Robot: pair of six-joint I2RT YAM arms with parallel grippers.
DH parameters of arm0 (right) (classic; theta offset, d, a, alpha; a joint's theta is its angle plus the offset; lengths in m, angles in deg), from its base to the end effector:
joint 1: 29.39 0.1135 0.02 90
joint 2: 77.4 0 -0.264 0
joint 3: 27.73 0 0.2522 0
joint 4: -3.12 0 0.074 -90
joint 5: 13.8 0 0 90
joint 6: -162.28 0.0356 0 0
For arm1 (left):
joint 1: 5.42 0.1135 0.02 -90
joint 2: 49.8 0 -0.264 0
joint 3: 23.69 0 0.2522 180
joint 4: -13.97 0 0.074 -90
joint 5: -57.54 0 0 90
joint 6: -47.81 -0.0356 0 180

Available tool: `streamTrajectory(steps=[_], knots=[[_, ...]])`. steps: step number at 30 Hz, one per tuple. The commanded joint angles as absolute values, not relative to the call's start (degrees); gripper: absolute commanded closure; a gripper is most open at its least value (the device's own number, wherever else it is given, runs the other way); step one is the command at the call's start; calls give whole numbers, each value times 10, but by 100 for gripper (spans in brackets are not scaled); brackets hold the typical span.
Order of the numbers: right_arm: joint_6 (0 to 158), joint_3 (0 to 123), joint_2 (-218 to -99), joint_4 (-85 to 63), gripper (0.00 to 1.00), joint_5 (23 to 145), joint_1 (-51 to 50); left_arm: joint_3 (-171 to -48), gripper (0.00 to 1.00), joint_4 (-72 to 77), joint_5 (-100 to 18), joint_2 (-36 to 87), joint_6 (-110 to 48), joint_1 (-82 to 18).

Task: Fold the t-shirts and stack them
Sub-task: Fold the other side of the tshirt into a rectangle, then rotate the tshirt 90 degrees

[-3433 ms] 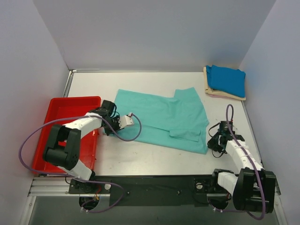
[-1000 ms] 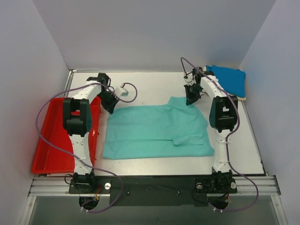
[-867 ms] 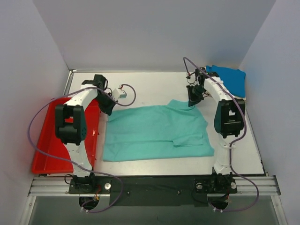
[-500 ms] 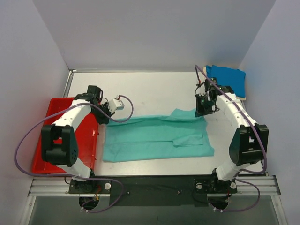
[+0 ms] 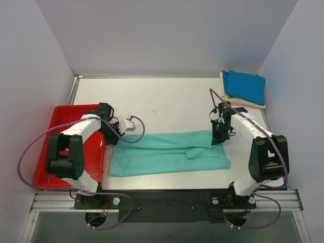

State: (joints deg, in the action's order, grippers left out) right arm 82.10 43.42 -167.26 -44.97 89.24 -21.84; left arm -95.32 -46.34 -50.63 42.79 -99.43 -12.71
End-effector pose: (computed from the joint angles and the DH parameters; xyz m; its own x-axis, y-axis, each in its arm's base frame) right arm 0.2974 0.0475 0.1967 -0.9347 0.0437 -0.3528 -0.0575 0.9607 0.2715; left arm 0.2801 -0.0470 0.1804 -0.3897 0.8554 -0.3413 0.9151 0.4013 -0.0391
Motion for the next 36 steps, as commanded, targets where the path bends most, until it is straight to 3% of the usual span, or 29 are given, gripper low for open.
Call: streamTrajectory(steps=[1, 4, 6, 7, 9, 13, 15, 17, 19, 20, 22, 23, 27, 32, 36], knots=[[834, 433, -1659, -458, 100, 872, -216, -969, 100, -444, -504, 432, -1006, -129], [832, 430, -1662, -459, 100, 869, -216, -974, 100, -471, -505, 433, -1026, -129], [833, 427, -1666, -462, 99, 866, -217, -974, 85, -499, -506, 430, -1047, -129], [834, 427, -1670, -463, 87, 861, -216, -974, 68, -506, -506, 425, -1051, -129], [837, 429, -1664, -472, 74, 849, -217, -977, 57, -532, -508, 409, -1070, -124], [842, 450, -1612, -491, 67, 825, -206, -998, 39, -614, -552, 365, -1123, -120], [843, 468, -1584, -493, 62, 789, -178, -1014, 34, -633, -598, 352, -1141, -122], [843, 485, -1572, -491, 61, 766, -146, -1029, 35, -630, -635, 354, -1129, -126], [843, 496, -1576, -480, 65, 764, -119, -1042, 53, -593, -651, 370, -1061, -136], [843, 494, -1585, -474, 74, 764, -116, -1047, 76, -572, -647, 387, -1034, -147], [848, 490, -1608, -456, 96, 785, -115, -1045, 93, -495, -603, 420, -948, -165], [850, 489, -1618, -453, 100, 787, -115, -1043, 95, -463, -567, 431, -917, -168], [866, 460, -1663, -434, 100, 793, -125, -1021, 96, -422, -494, 483, -900, -191], [878, 420, -1712, -387, 100, 859, -193, -964, 99, -412, -463, 475, -919, -200], [868, 470, -1791, -389, 100, 847, -203, -925, 98, -423, -459, 450, -930, -200]])
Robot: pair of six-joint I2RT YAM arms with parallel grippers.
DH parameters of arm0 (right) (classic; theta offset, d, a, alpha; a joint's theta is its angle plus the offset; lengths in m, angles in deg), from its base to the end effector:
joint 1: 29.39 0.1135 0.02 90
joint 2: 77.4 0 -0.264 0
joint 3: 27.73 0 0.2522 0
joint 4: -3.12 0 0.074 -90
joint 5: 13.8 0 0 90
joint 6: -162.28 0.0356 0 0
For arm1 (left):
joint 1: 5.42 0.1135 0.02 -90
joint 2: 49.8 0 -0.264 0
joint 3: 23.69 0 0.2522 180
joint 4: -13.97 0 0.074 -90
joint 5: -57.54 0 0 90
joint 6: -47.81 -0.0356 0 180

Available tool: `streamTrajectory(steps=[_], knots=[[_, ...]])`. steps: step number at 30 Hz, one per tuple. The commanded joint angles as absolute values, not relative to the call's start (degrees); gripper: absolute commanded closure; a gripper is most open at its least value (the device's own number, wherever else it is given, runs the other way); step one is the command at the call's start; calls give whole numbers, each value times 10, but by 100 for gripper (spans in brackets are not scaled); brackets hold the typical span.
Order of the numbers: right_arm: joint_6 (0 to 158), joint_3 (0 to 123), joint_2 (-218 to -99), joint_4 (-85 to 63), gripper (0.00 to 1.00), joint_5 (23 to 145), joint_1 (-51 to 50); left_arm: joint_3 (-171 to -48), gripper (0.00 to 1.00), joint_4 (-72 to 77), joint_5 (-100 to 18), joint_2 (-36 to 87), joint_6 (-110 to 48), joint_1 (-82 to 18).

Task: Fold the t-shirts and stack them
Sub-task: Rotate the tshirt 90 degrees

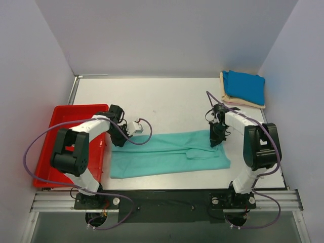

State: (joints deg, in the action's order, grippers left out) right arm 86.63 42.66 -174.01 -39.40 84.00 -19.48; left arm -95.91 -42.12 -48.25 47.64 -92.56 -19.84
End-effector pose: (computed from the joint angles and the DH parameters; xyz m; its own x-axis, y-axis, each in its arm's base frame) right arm 0.3107 0.0592 0.1625 -0.9437 0.0844 -0.3199 0.0154 0.9771 0.2124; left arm 0.2869 -0.0838 0.1608 -0.3954 0.8669 -0.3035 0.9156 0.3983 -0.0552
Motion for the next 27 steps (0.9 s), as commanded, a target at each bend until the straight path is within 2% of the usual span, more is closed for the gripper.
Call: streamTrajectory(steps=[1, 4, 8, 12, 14, 17, 18, 20, 22, 24, 27], knots=[[863, 482, -1813, -392, 100, 839, -206, -919, 97, -432, -462, 442, -932, -202], [857, 553, -1848, -401, 100, 822, -213, -905, 92, -474, -491, 419, -940, -210], [836, 634, -1866, -428, 100, 817, -211, -904, 74, -526, -540, 369, -957, -231], [819, 641, -1819, -441, 100, 798, -211, -950, 60, -592, -620, 322, -976, -216], [819, 613, -1777, -444, 100, 784, -210, -973, 59, -599, -642, 307, -974, -204], [841, 554, -1712, -450, 100, 777, -214, -980, 62, -557, -609, 309, -943, -193], [854, 523, -1705, -452, 100, 779, -216, -975, 75, -520, -573, 314, -929, -190], [870, 483, -1684, -454, 100, 780, -223, -975, 95, -473, -514, 343, -904, -190], [878, 452, -1682, -454, 100, 779, -229, -990, 98, -470, -485, 382, -900, -190], [883, 435, -1691, -454, 100, 775, -233, -1008, 98, -510, -515, 415, -924, -190], [886, 426, -1707, -444, 100, 774, -233, -995, 90, -541, -564, 414, -948, -194]])
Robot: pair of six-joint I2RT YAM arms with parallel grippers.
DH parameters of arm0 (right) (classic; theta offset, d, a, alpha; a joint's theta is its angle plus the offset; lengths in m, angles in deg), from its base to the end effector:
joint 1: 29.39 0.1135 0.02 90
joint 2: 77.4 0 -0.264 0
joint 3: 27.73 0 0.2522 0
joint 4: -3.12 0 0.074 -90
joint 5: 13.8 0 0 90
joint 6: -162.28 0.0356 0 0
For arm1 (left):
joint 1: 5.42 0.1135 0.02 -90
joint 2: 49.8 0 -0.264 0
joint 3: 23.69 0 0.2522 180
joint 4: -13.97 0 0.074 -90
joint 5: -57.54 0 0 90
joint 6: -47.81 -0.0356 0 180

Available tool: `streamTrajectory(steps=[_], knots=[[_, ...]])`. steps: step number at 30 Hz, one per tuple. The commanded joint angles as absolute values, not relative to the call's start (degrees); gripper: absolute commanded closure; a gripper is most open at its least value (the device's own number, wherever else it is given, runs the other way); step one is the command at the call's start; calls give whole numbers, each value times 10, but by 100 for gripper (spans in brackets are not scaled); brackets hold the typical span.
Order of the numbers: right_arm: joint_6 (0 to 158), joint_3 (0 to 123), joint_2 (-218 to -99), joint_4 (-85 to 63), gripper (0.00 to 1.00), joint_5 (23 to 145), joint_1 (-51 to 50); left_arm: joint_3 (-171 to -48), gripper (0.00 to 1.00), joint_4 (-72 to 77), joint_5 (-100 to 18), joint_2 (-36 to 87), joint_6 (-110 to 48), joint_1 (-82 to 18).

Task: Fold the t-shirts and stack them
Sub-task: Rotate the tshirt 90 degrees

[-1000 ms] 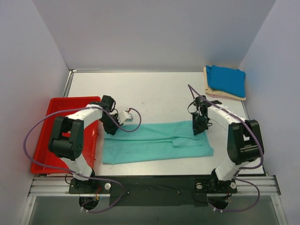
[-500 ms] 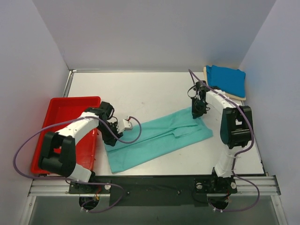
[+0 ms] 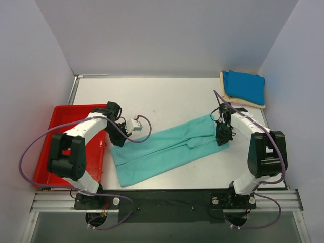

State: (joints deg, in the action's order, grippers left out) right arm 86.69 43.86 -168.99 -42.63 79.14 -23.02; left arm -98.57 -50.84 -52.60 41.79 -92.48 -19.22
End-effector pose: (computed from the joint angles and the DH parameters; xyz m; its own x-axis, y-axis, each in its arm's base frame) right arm 0.3072 0.0361 0.1913 -0.9104 0.1484 -0.3862 0.0979 0.9842 0.1475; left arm 0.2736 -0.0798 0.1986 -0.4035 0.8428 -0.3562 0.9135 0.3933 -0.1041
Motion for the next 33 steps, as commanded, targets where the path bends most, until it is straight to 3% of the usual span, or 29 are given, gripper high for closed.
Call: streamTrajectory(steps=[1, 5, 9, 14, 17, 19, 23, 29, 33], knots=[[886, 426, -1721, -442, 100, 776, -235, -987, 90, -532, -560, 402, -944, -197], [883, 468, -1790, -444, 100, 783, -245, -943, 91, -483, -524, 386, -928, -190], [870, 594, -1893, -468, 100, 789, -247, -933, 91, -498, -538, 358, -919, -173], [861, 943, -2082, -571, 100, 846, -235, -908, 90, -496, -548, 301, -913, -166], [869, 1272, -2262, -671, 100, 929, -227, -882, 89, -466, -579, 294, -880, -171], [904, 1363, -2309, -638, 100, 956, -221, -868, 89, -458, -586, 303, -862, -187], [970, 1187, -2202, -412, 100, 1018, -220, -839, 89, -414, -564, 313, -826, -240], [917, 1049, -2048, -371, 88, 973, -231, -803, 88, -351, -507, 330, -819, -256], [922, 967, -2006, -371, 73, 963, -248, -793, 88, -355, -476, 368, -817, -311]])
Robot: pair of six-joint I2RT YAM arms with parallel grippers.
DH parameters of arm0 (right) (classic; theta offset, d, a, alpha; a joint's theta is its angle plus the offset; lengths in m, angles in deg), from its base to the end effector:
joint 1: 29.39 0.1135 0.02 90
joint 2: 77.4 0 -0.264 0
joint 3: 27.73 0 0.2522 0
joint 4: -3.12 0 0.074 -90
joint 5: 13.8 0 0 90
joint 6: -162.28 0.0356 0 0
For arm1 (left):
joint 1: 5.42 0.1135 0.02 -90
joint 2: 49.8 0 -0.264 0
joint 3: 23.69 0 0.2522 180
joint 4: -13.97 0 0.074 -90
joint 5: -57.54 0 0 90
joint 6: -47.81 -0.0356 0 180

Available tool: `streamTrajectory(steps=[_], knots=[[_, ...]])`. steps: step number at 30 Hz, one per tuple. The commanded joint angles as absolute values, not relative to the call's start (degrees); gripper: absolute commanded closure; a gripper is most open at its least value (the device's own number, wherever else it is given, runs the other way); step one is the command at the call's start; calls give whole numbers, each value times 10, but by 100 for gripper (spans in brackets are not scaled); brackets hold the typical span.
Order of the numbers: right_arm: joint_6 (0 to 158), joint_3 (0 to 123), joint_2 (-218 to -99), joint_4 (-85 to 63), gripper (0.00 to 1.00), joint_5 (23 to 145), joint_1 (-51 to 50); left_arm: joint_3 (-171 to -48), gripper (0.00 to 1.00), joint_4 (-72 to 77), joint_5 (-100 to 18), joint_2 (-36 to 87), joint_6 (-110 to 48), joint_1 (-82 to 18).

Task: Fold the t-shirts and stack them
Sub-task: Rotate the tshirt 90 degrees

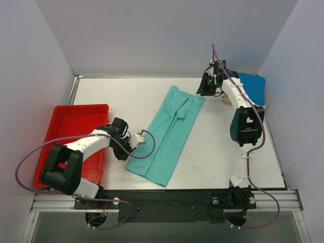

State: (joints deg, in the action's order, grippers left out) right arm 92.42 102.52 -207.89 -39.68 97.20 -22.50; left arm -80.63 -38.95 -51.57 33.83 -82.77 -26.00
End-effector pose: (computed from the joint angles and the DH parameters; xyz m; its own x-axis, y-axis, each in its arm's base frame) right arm 0.5167 0.0753 0.2400 -0.7642 0.2314 -0.6020 -0.1160 0.8689 0.4813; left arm 0.2163 -0.0937 0.1567 -0.4474 0.8245 -0.3464 0.8933 0.4312 -0.1273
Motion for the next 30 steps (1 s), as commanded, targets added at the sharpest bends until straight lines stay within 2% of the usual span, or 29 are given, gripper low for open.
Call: streamTrajectory(steps=[1, 4, 7, 9, 11, 13, 17, 19, 20, 21, 22, 23, 29, 30], knots=[[926, 943, -2002, -372, 69, 958, -255, -790, 87, -356, -474, 369, -820, -326], [954, 915, -2013, -374, 62, 934, -275, -778, 87, -371, -490, 356, -831, -385], [978, 933, -2064, -378, 59, 974, -290, -785, 86, -416, -568, 317, -864, -407], [991, 955, -2096, -379, 58, 1004, -291, -788, 82, -447, -610, 293, -878, -415], [1007, 978, -2126, -379, 58, 1033, -290, -793, 75, -472, -654, 270, -897, -415], [1022, 1000, -2153, -377, 58, 1054, -284, -794, 65, -491, -686, 247, -915, -415], [1064, 1029, -2191, -342, 59, 1101, -271, -793, 50, -500, -700, 216, -928, -415], [1083, 1048, -2208, -330, 64, 1114, -264, -796, 48, -501, -696, 210, -922, -415], [1090, 1056, -2225, -329, 76, 1114, -261, -797, 48, -497, -694, 209, -918, -414], [1103, 1079, -2233, -326, 83, 1110, -259, -796, 48, -485, -685, 207, -906, -412], [1114, 1106, -2253, -324, 97, 1110, -257, -795, 48, -476, -680, 205, -900, -410], [1140, 1116, -2261, -309, 100, 1120, -257, -790, 48, -460, -671, 200, -891, -406], [1282, 1169, -2301, -91, 100, 1106, -252, -776, 43, -398, -654, 194, -880, -404], [1288, 1207, -2319, -74, 100, 1103, -248, -774, 41, -382, -651, 195, -882, -406]])
